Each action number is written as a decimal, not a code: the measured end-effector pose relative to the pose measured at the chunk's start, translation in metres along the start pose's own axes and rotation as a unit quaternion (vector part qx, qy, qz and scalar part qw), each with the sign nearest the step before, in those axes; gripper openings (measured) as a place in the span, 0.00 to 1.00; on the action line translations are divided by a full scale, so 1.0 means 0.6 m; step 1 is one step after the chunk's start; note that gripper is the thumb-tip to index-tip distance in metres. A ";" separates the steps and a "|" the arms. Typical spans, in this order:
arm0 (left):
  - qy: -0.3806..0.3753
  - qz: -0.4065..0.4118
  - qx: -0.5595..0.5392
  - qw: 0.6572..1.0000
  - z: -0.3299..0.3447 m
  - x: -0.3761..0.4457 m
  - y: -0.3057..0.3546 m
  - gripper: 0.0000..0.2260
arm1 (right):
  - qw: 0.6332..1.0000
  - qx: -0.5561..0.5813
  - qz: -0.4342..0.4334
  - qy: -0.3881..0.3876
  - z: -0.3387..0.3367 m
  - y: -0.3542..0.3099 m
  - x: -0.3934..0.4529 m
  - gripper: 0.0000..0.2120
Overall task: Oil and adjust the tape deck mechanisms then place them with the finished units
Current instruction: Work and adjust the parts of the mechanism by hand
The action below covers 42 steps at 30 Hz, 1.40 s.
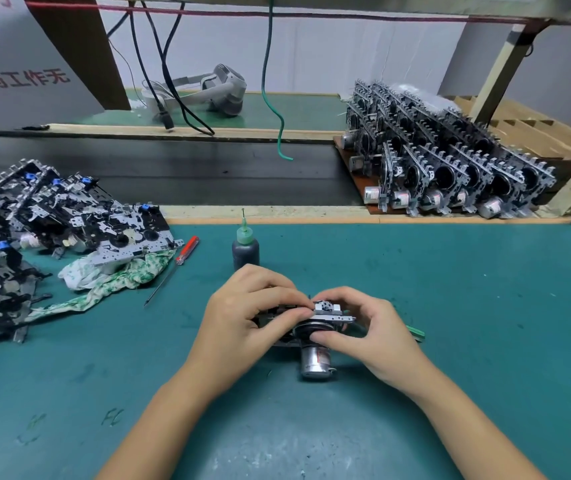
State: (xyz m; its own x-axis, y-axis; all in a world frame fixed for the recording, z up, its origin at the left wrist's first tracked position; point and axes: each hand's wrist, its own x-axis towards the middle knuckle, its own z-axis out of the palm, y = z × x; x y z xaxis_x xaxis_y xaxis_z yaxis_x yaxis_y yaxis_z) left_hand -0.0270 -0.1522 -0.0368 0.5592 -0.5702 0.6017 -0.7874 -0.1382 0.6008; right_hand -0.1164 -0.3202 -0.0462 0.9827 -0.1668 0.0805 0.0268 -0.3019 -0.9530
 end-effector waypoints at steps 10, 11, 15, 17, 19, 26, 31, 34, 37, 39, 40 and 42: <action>-0.006 -0.001 0.022 1.000 0.001 0.000 0.003 0.09 | 0.999 -0.005 0.010 0.038 0.002 -0.005 0.001 0.17; -0.010 -0.001 0.016 1.000 0.000 0.000 0.003 0.09 | 0.999 -0.010 0.010 0.040 0.001 -0.006 0.001 0.17; -0.019 0.004 0.002 1.000 -0.002 0.003 0.002 0.09 | 0.999 -0.015 0.012 0.037 0.001 -0.008 0.002 0.17; -0.017 0.006 0.014 1.000 0.000 0.002 0.002 0.09 | 0.999 -0.006 0.017 0.034 0.001 -0.006 0.002 0.16; -0.012 0.002 0.021 1.000 0.000 0.000 0.002 0.09 | 0.999 0.001 0.018 0.029 0.001 -0.005 0.002 0.15; -0.018 0.004 0.009 1.000 -0.001 0.002 0.003 0.09 | 1.000 -0.001 0.016 0.023 -0.002 -0.003 0.007 0.16; -0.003 0.010 0.032 0.999 0.002 -0.001 0.003 0.09 | 1.000 0.002 0.012 0.021 -0.002 0.000 0.004 0.16; -0.012 0.016 0.033 0.999 0.002 0.002 0.002 0.09 | 1.000 -0.012 0.012 0.026 -0.004 -0.001 0.006 0.17; -0.019 0.024 0.035 0.999 0.000 0.002 -0.003 0.10 | 0.999 -0.020 0.005 0.027 -0.004 0.002 0.005 0.17; -0.015 0.025 0.035 0.999 0.001 0.001 -0.005 0.10 | 0.999 -0.018 -0.005 0.031 -0.002 0.003 0.004 0.18; -0.013 0.026 0.038 0.999 0.001 0.001 -0.005 0.10 | 0.999 -0.023 -0.008 0.033 -0.001 0.004 0.003 0.18; -0.014 0.031 0.046 0.998 0.001 0.001 -0.006 0.10 | 0.998 -0.058 -0.024 0.032 -0.001 0.005 -0.001 0.18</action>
State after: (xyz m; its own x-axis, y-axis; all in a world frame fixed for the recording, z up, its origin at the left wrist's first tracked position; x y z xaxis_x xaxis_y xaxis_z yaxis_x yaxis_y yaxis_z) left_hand -0.0242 -0.1526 -0.0391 0.5023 -0.6016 0.6212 -0.8414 -0.1742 0.5116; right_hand -0.1169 -0.3217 -0.0491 0.9670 -0.2082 0.1471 0.0483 -0.4171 -0.9076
